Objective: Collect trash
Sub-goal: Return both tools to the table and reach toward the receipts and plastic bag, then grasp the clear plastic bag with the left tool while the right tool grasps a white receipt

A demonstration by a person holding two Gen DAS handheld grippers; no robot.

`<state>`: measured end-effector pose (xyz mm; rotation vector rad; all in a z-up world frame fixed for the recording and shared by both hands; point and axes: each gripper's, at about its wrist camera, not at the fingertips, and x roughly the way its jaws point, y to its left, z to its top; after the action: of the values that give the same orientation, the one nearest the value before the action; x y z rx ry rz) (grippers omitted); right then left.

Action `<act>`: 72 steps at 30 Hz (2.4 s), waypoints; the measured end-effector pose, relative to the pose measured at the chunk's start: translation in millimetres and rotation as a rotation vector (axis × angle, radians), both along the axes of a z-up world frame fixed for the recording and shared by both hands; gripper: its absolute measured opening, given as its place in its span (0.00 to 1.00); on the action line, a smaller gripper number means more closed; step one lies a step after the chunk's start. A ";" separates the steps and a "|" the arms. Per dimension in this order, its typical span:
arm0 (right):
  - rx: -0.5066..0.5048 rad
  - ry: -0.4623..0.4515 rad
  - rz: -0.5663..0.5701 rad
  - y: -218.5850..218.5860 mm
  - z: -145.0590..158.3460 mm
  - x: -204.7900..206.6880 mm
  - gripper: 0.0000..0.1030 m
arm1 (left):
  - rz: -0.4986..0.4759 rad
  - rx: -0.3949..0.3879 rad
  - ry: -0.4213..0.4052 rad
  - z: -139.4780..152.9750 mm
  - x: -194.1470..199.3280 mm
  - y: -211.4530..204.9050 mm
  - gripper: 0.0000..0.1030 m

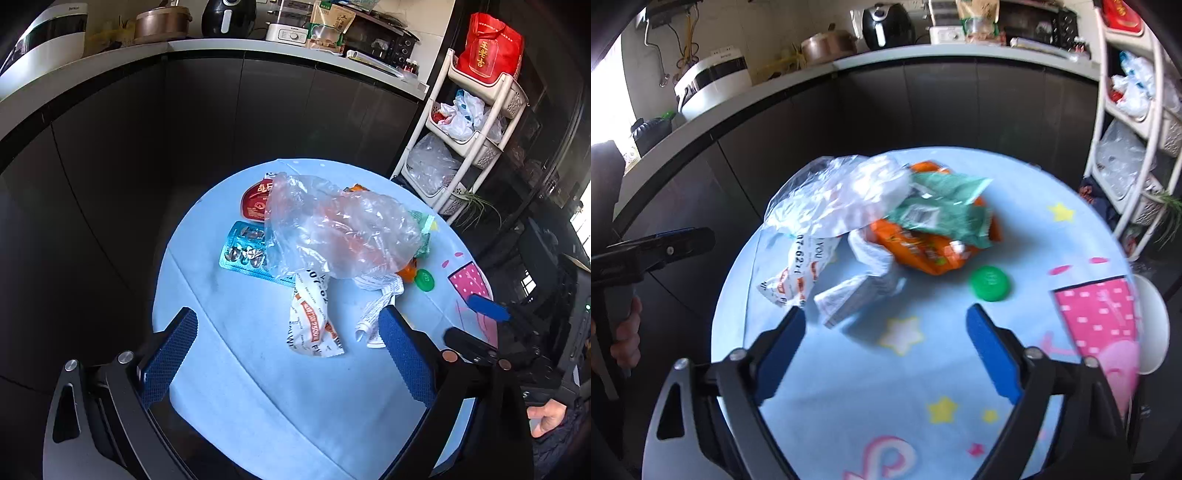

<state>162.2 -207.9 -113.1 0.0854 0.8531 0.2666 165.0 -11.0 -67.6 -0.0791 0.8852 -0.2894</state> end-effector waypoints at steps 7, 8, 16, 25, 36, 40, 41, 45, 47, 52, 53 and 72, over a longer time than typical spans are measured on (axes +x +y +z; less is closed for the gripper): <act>0.028 0.050 -0.013 29.8 -22.0 33.8 0.76 | -0.023 -0.028 0.022 -7.9 12.9 0.4 0.91; 0.032 0.065 -0.020 32.9 -26.4 39.0 0.74 | -0.029 -0.036 0.024 -7.6 16.7 -2.1 0.91; 0.018 0.101 -0.035 40.4 -45.6 50.8 0.48 | -0.078 -0.037 0.047 -13.1 53.2 -25.1 0.92; -0.020 0.068 -0.025 24.3 -38.7 37.1 0.08 | -0.202 0.073 0.018 -13.6 60.9 -74.7 0.88; -0.044 0.024 -0.089 -20.0 -20.8 9.3 0.05 | -0.270 0.274 -0.039 -27.6 68.7 -120.2 0.85; -0.044 0.024 -0.114 -35.7 -20.1 5.3 0.05 | -0.272 0.306 -0.019 -38.4 74.6 -130.9 0.84; -0.042 0.024 -0.119 -36.7 -19.2 7.4 0.05 | -0.272 0.308 -0.015 -39.9 75.5 -131.5 0.77; -0.032 0.022 -0.140 -49.8 -17.3 2.2 0.05 | -0.246 0.335 -0.002 -46.7 79.7 -133.0 0.52; -0.033 0.017 -0.147 -52.5 -15.9 2.3 0.05 | -0.243 0.326 0.000 -47.6 79.5 -132.7 0.42; -0.025 0.012 -0.143 -55.5 -13.2 2.8 0.04 | -0.259 0.270 0.020 -41.2 76.1 -128.2 0.06; -0.023 0.010 -0.141 -53.6 -12.0 1.9 0.04 | -0.264 0.252 0.017 -36.8 74.3 -126.3 0.04; -0.041 -0.109 -0.182 -81.9 44.5 -30.8 0.04 | -0.330 0.047 -0.088 67.7 41.0 -129.3 0.04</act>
<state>131.3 -289.8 -68.6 0.1088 0.7370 0.0826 206.0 -140.3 0.1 0.1240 0.8158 -0.5756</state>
